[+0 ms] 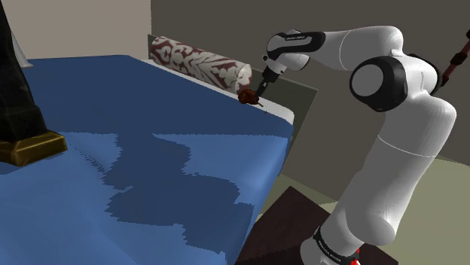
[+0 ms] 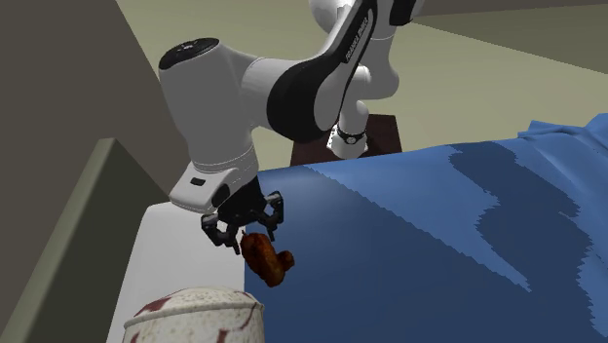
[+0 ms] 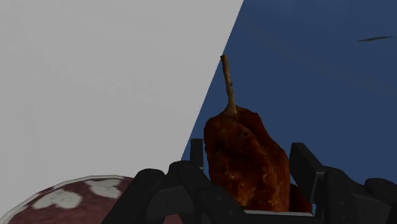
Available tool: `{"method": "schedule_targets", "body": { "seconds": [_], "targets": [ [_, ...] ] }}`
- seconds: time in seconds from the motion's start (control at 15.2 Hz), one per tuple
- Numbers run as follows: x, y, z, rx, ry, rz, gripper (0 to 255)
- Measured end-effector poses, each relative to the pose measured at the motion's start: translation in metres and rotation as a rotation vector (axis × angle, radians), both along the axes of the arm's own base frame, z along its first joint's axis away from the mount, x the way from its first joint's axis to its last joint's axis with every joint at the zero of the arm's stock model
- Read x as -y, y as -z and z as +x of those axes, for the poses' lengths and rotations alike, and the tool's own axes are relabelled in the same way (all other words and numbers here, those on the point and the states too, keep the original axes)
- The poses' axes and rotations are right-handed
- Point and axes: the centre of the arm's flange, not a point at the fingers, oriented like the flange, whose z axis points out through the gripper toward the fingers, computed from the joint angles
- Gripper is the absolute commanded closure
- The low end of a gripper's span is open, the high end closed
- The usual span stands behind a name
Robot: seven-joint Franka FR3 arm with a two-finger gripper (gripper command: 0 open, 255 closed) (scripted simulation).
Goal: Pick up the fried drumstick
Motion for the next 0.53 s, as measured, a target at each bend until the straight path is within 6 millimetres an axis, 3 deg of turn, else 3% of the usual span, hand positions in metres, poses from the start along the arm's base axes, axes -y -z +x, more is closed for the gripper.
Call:
{"method": "schedule_targets", "body": {
  "seconds": [0.53],
  "targets": [
    [0.0009, 0.0002, -0.0016, 0.001, 0.002, -0.001, 255]
  ]
}}
